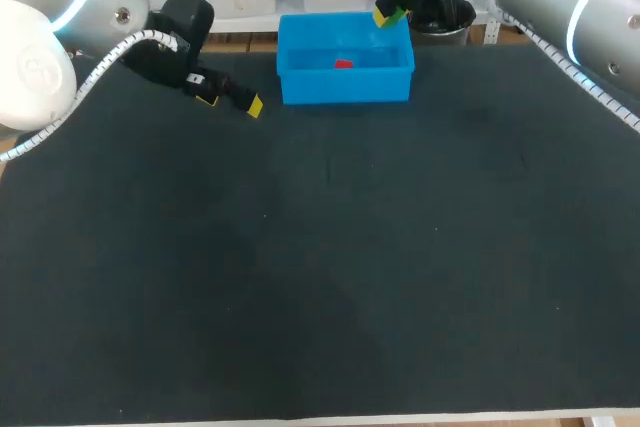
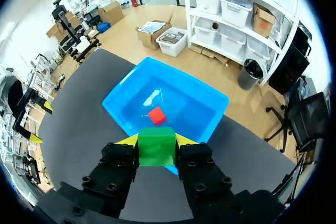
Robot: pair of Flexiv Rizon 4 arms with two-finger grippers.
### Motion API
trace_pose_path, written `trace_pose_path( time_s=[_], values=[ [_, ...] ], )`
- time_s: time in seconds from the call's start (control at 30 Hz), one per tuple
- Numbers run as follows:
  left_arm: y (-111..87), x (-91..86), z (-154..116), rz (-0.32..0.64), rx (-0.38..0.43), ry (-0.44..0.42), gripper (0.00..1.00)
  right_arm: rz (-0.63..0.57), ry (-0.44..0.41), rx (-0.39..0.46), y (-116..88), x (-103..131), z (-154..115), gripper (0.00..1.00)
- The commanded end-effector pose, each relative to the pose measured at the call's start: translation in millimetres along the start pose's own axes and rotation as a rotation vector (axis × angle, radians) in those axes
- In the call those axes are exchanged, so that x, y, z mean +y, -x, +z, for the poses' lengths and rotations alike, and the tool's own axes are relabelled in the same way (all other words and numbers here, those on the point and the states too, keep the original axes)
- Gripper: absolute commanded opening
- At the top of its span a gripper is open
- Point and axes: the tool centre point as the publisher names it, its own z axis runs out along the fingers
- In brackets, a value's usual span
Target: Use the left arm to pick the red cube and place it into the blue plastic box first, then use the right arm to grasp the green cube and put it into the same blue plastic box after the first action is fully finished.
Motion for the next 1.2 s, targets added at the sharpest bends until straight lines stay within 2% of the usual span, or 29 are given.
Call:
trace_pose_path(
  time_s=[0.03, 0.43, 0.63, 0.7, 0.73, 0.77, 1.2],
  values=[
    [-1.0, 1.5, -0.1, 0.004, -0.004, -0.007, 1.00, -0.012, 0.092, 0.114, 35.4, -13.0, 17.9, 0.00],
    [-1.0, 1.5, -0.1, 0.004, -0.004, -0.007, 1.00, -0.057, 0.111, 0.150, 53.2, -20.3, 49.5, 0.00],
    [-1.0, 1.5, -0.1, 0.004, -0.004, -0.007, 1.00, -0.060, 0.109, 0.157, 59.8, -23.1, 55.1, 0.00],
    [-1.0, 1.5, -0.1, 0.004, -0.004, -0.007, 1.00, -0.069, 0.077, 0.170, 61.0, -22.8, 55.6, 0.00],
    [-1.0, 1.5, -0.1, 0.004, -0.004, -0.007, 1.00, -0.075, 0.063, 0.171, 61.3, -22.1, 56.2, 0.67],
    [-1.0, 1.5, -0.1, 0.004, -0.004, -0.007, 1.00, -0.077, 0.055, 0.174, 61.4, -21.3, 56.2, 1.00],
    [-1.0, 1.5, -0.1, 0.004, -0.004, -0.007, 1.00, -0.071, 0.057, 0.137, 60.8, -18.0, 36.6, 1.00]
  ],
)
